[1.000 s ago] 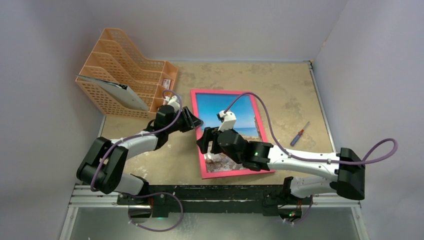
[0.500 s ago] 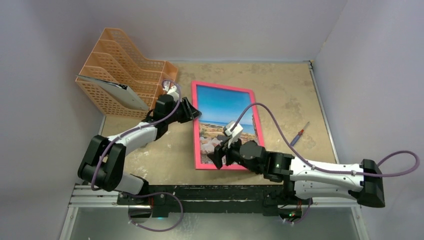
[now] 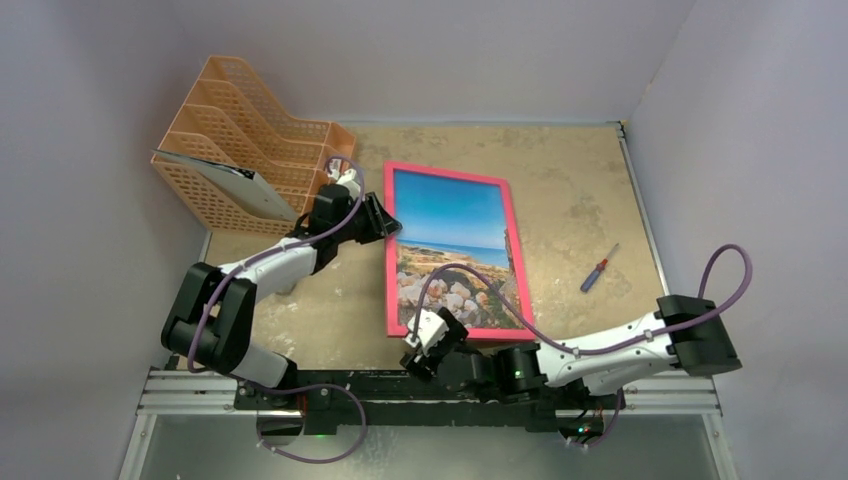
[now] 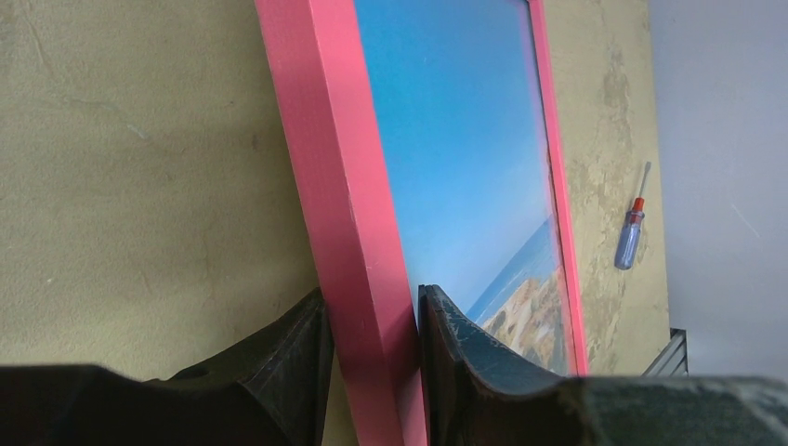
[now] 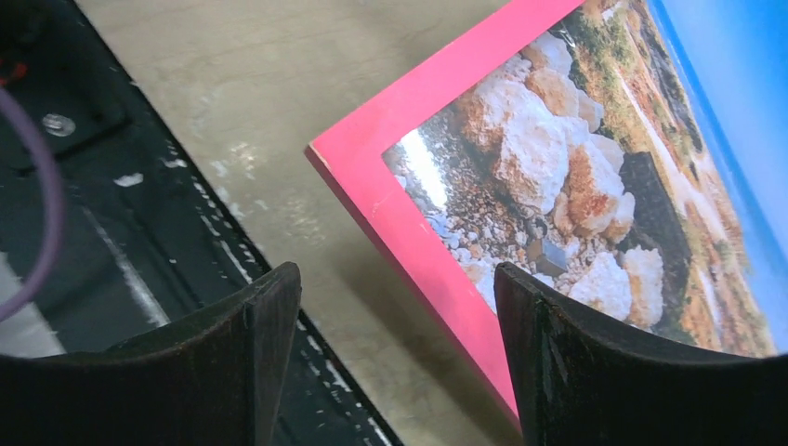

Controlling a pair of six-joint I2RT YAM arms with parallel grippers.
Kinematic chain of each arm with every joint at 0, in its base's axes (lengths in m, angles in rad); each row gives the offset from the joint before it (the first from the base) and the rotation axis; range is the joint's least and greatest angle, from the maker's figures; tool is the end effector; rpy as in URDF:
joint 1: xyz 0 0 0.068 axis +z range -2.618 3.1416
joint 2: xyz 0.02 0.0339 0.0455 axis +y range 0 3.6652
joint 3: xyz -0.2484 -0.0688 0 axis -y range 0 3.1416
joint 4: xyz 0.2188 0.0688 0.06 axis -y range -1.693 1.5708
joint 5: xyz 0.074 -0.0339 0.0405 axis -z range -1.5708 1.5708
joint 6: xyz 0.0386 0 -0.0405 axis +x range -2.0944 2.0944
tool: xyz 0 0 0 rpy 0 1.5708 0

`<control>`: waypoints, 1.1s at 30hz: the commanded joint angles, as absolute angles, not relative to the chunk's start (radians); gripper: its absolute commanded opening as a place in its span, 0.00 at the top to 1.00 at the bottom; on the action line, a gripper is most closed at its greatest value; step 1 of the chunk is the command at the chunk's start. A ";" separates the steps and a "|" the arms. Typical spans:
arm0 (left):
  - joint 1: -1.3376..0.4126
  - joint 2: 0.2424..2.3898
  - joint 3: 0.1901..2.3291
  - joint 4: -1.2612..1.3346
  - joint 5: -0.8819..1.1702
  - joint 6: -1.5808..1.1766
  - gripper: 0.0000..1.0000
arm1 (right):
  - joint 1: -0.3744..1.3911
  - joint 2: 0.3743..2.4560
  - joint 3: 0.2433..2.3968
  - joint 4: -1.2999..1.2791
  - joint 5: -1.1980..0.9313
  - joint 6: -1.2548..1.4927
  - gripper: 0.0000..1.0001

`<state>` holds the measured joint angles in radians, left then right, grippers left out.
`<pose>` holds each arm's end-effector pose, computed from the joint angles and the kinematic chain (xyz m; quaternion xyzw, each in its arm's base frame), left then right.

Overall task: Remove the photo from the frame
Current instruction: Pick up the photo frame from the center of the board.

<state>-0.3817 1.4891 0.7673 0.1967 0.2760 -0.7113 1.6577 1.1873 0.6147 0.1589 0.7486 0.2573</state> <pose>0.2743 -0.1214 0.2058 -0.0730 0.8578 -0.3589 0.3606 0.0056 0.2385 0.2346 -0.3493 0.7248 0.2400 0.5433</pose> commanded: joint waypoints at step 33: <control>-0.362 1.517 0.920 0.120 0.361 -0.597 1.00 | 1.675 1.588 0.525 0.790 1.156 -0.329 0.35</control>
